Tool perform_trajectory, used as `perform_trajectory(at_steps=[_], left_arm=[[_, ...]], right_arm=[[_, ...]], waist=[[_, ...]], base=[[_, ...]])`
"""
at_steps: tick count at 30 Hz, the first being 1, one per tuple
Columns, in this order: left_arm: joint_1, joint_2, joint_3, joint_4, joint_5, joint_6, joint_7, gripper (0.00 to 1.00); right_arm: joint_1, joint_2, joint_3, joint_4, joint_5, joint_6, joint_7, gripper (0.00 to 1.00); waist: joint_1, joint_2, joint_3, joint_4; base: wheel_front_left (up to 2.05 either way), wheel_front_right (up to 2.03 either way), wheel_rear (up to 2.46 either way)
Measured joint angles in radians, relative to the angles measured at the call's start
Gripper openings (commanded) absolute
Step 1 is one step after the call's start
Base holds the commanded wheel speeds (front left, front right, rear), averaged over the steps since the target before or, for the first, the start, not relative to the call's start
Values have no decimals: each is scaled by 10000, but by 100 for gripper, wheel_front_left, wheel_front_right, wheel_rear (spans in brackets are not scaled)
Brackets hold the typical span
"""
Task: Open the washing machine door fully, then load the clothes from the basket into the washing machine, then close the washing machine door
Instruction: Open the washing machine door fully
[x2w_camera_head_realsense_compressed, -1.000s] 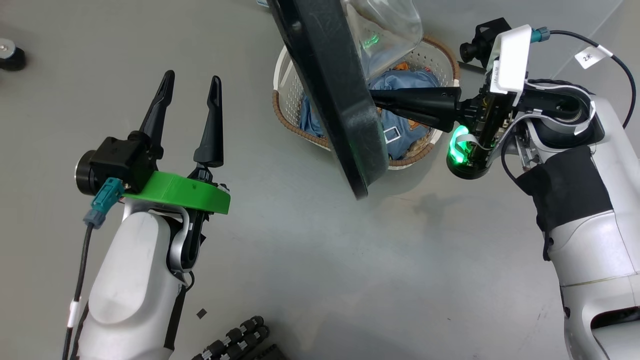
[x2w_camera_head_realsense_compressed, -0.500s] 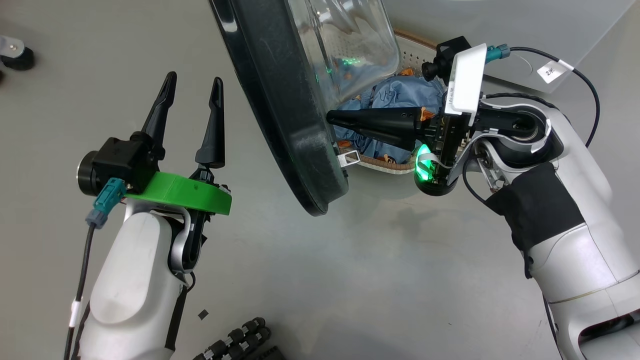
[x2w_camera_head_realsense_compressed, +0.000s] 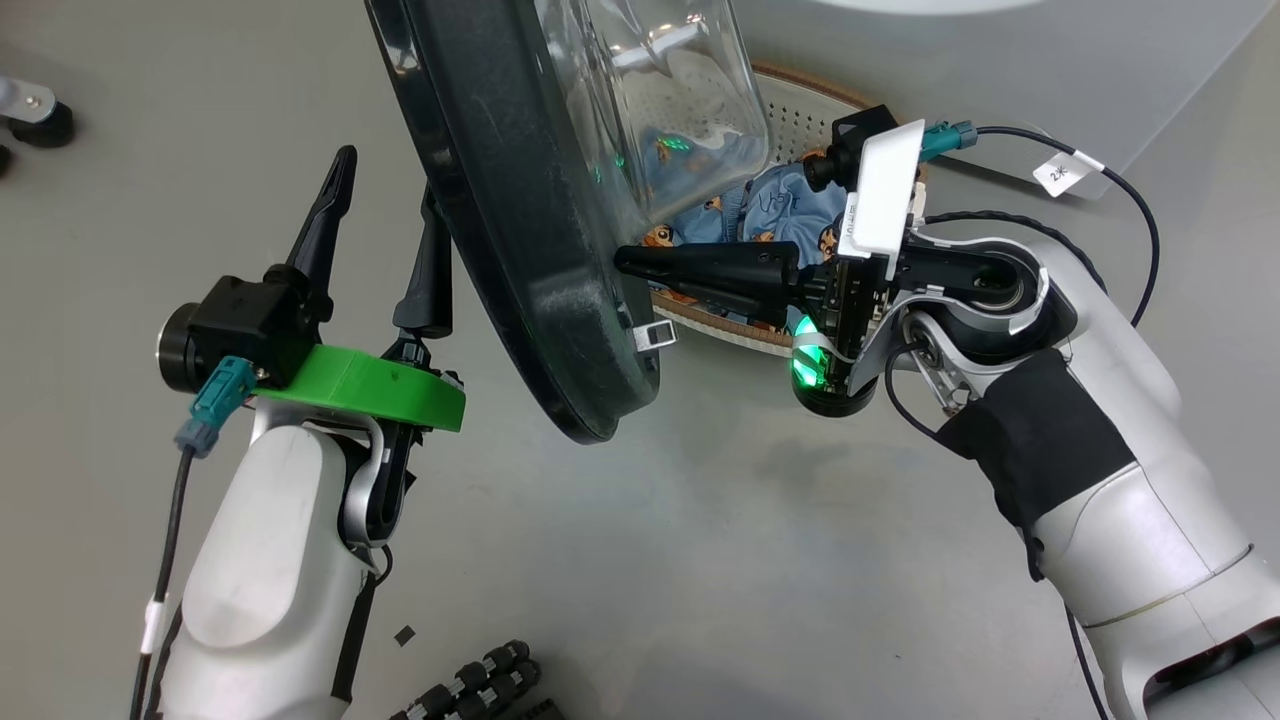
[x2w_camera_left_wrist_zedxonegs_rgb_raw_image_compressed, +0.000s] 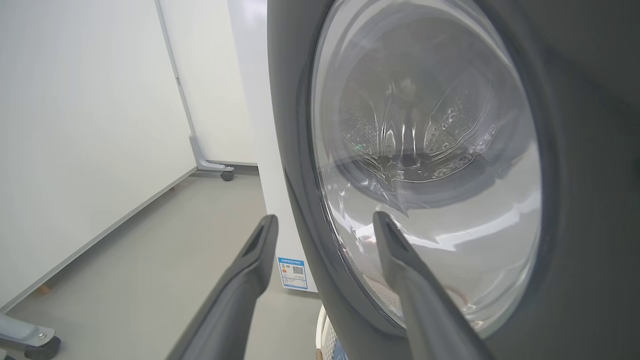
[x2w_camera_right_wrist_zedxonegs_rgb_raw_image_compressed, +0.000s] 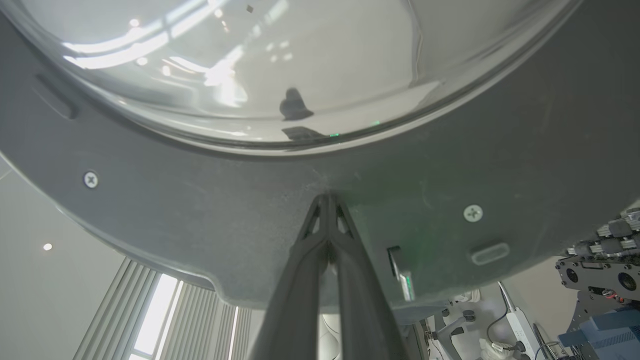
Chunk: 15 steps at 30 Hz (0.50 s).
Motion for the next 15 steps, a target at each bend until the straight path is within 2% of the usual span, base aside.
perform_trajectory(at_steps=[15], left_arm=[[66, -12, 428, 86, 0, 0, -2, 100]], right_arm=[[0, 48, 38, 324, 261, 336, -711, 0]], waist=[[0, 0, -332, -235]], base=[[0, 0, 0]])
